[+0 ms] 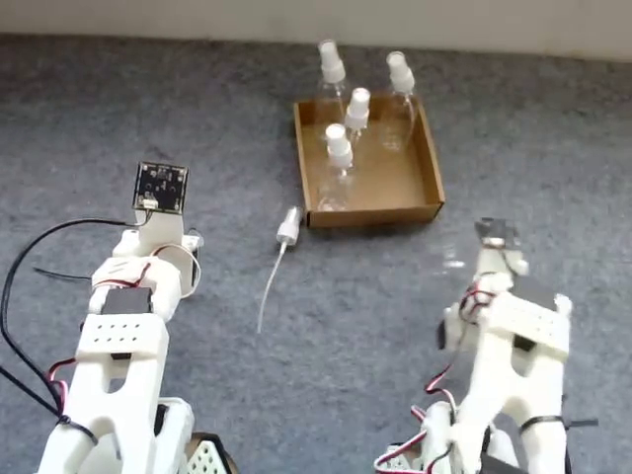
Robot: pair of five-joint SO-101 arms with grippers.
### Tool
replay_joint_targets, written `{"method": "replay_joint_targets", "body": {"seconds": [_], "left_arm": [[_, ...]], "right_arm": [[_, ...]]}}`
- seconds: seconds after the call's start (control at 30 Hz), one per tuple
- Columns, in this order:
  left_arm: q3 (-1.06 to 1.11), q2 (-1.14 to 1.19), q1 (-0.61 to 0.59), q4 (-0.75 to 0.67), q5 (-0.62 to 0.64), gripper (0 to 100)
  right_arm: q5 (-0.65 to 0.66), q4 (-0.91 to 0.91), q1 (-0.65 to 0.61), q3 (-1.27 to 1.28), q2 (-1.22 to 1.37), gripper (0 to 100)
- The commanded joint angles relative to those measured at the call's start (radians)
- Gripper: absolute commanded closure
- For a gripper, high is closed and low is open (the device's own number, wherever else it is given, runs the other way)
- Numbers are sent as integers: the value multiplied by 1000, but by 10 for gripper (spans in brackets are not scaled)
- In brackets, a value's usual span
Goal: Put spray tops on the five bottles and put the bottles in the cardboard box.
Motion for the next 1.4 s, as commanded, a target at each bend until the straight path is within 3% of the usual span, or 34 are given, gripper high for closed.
{"method": "replay_joint_targets", "body": {"seconds": [0.0,0.33,0.6,0.9,1.37], "left_arm": [[-10,-4,85,-14,-5,870],[-414,203,173,348,-5,867],[-750,570,323,440,-14,802],[-1109,895,344,612,-103,815],[-1310,1101,371,672,-140,811]], "right_arm": [[78,-136,143,-4,-18,994],[83,-208,193,-134,239,994],[84,-209,174,-156,268,989],[84,-213,165,-56,266,988],[84,-213,160,-50,262,988]]}}
